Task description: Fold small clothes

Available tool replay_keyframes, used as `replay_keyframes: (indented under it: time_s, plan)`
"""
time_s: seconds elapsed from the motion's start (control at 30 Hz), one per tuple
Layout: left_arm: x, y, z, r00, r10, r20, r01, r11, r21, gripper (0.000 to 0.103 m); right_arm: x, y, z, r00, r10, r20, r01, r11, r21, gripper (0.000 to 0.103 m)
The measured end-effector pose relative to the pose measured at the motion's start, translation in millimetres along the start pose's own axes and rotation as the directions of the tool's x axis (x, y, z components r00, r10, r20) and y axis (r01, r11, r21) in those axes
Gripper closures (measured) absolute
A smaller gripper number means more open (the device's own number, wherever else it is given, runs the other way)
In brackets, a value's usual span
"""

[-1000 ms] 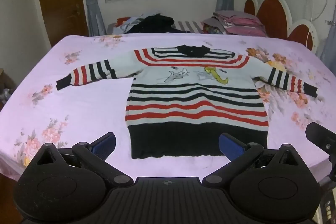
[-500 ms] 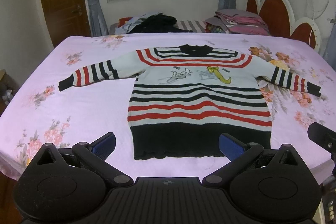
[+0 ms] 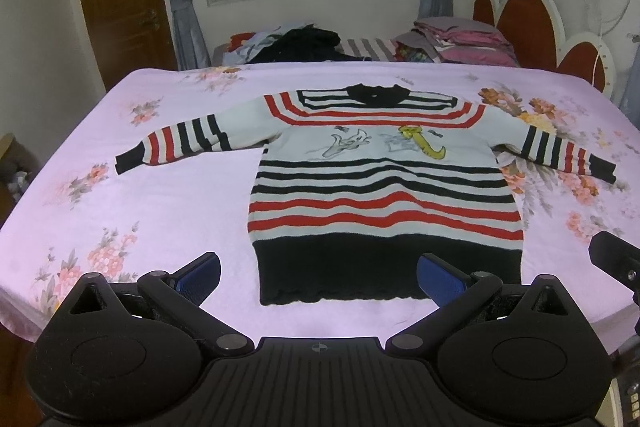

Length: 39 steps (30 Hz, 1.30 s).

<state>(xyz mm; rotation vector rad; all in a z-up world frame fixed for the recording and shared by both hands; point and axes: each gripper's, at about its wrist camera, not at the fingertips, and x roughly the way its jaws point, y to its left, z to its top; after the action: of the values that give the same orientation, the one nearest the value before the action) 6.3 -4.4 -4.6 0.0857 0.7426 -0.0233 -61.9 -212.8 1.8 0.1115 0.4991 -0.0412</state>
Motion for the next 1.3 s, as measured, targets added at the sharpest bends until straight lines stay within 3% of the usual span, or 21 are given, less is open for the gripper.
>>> replay_keyframes:
  time_s: [1.3]
  plan:
    - [10.0,-4.9,6.9,1.000,0.014,-0.019,-0.014,1.000,0.008,0.000,4.6,-1.6,-2.0,1.000,-0.004,-0.003,0.004,1.000,-0.002,0.000]
